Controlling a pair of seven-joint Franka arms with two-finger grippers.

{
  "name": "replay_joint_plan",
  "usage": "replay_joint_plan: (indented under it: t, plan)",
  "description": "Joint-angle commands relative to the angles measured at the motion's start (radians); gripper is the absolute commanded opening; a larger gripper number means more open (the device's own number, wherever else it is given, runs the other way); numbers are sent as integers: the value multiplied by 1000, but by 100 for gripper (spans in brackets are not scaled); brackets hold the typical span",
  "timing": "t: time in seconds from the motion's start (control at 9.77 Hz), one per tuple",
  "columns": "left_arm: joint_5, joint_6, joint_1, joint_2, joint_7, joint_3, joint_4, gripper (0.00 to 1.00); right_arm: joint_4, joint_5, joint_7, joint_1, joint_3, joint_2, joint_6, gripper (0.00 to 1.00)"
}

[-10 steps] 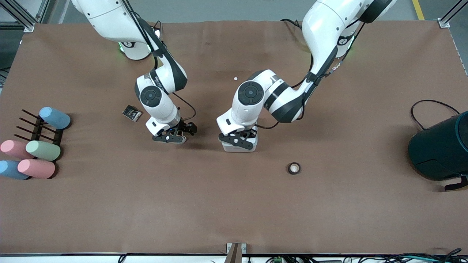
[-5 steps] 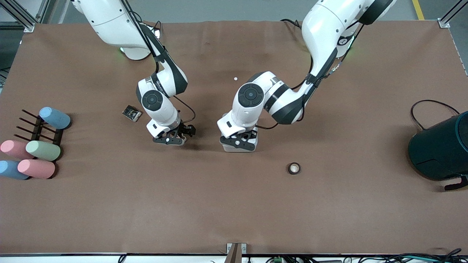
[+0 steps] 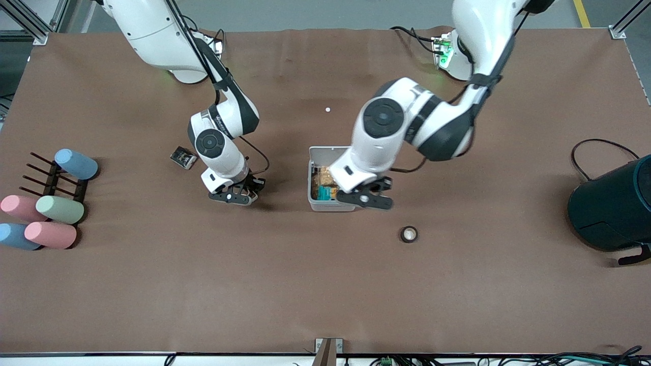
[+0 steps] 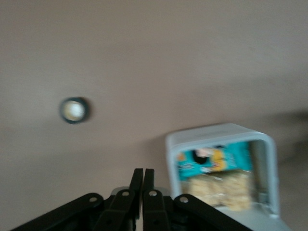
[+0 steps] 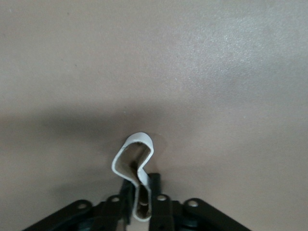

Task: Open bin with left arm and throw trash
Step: 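Drop the white strip into the bin while the left gripper reaches the tape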

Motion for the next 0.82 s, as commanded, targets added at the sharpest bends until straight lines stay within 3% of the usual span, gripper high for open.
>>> replay_joint_plan:
  t: [0.0, 0.2, 0.31, 0.41, 0.72]
  plan:
    - [8, -11, 129, 2, 241, -7, -24, 48, 47, -9, 139, 4, 11, -29, -55, 0]
    - [8, 0, 191, 53, 397, -7, -29, 100, 208, -6, 240, 2, 14, -61, -321, 0]
    - [10, 27, 191, 83, 401, -6, -36, 100, 310, 5, 314, 5, 21, -64, -453, 1]
    - [10, 111, 182, 93, 393, -6, -85, 100, 372, 8, 413, 39, 23, -60, -493, 2]
    - [63, 444, 200, 127, 379, -4, -309, 100, 506, 8, 682, 163, 21, -22, -467, 2]
